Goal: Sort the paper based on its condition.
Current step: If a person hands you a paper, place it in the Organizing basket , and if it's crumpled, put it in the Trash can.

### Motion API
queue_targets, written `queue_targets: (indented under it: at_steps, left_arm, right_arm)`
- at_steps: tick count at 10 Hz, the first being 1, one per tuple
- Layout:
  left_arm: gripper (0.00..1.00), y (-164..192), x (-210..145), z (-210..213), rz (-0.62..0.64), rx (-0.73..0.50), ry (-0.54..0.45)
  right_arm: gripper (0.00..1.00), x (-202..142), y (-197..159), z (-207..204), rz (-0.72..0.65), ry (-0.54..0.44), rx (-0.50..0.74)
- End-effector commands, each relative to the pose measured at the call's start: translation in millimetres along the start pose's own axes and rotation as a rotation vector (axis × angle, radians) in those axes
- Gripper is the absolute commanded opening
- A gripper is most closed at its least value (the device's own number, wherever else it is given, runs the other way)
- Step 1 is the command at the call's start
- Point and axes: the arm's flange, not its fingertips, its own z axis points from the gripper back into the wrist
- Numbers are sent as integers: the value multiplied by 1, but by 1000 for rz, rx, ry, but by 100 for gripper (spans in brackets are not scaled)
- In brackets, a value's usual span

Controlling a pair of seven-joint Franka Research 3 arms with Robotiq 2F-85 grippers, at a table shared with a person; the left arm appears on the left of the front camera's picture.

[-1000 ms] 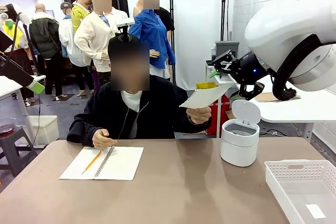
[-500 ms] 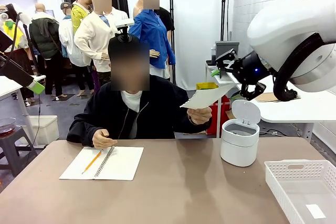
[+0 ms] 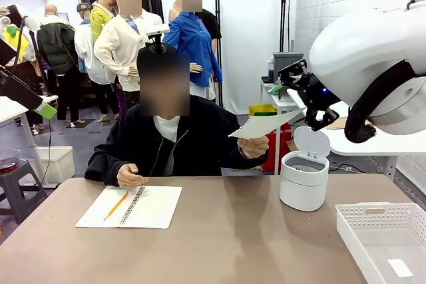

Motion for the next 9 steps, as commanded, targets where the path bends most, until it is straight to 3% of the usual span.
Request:
queue_targets:
  at_steps: [1, 5, 6, 9]
  left_arm:
    - [100, 0, 0, 2, -2, -10, 5]
    - [100, 0, 0, 2, -2, -10, 5]
    - [100, 0, 0, 2, -2, -10, 5]
    - [100, 0, 0, 2, -2, -10, 5]
  right_arm:
    - [100, -9, -7, -14, -57, 50, -2]
    - [100, -18, -2, -29, 15, 73, 8]
    - [100, -17, -5, -19, -41, 65, -14]
    - [100, -17, -5, -19, -41, 65, -14]
